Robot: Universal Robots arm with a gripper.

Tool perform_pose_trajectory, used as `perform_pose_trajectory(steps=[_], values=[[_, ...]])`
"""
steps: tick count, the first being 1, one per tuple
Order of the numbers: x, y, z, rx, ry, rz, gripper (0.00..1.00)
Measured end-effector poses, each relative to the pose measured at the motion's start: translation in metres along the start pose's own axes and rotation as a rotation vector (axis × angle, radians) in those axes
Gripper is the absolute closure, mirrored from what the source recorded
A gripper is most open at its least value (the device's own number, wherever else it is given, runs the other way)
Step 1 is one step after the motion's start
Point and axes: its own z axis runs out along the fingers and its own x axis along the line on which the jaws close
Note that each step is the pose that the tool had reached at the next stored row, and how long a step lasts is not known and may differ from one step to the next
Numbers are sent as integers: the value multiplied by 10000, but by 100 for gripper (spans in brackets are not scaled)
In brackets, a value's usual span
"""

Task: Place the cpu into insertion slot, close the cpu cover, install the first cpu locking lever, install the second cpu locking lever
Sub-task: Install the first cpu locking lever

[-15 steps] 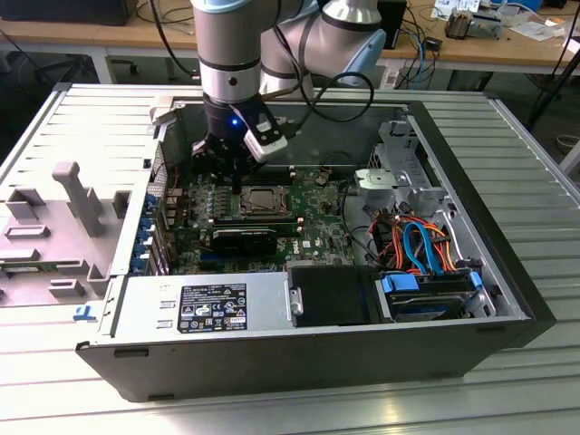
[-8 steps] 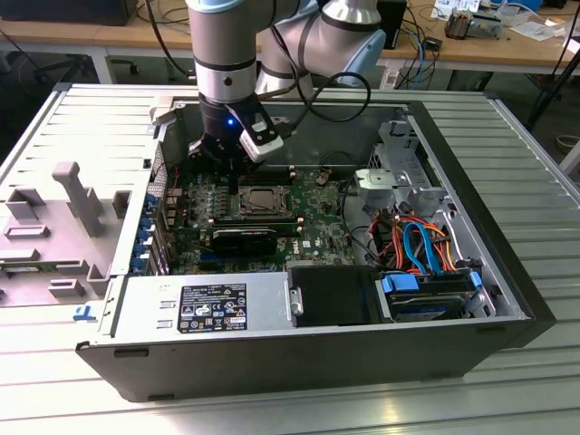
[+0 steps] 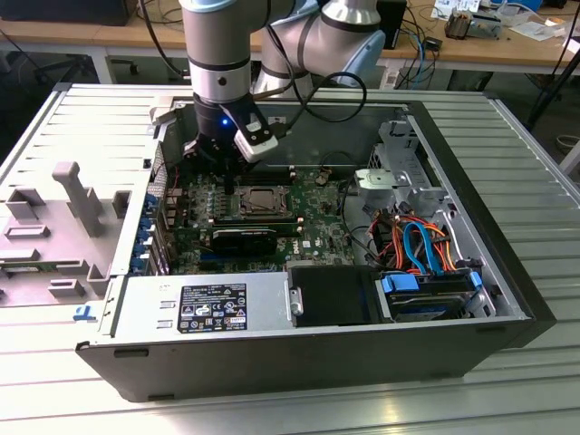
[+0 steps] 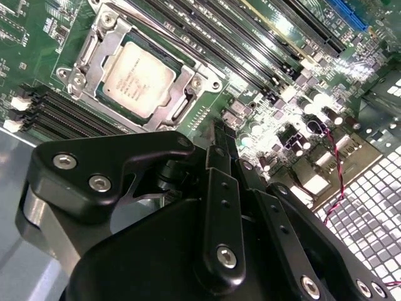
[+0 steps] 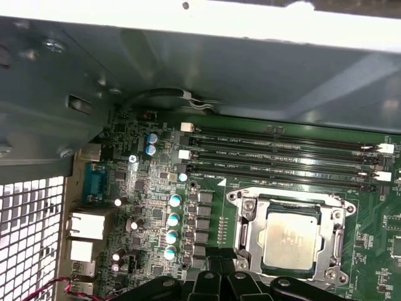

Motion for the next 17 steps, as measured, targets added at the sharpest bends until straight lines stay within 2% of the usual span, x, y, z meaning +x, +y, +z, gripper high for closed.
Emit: perform_pose_trajectory(steps=[5, 17], values=[[47, 5, 0, 0, 0, 0, 89], [56, 5, -35, -19, -3, 1, 89]])
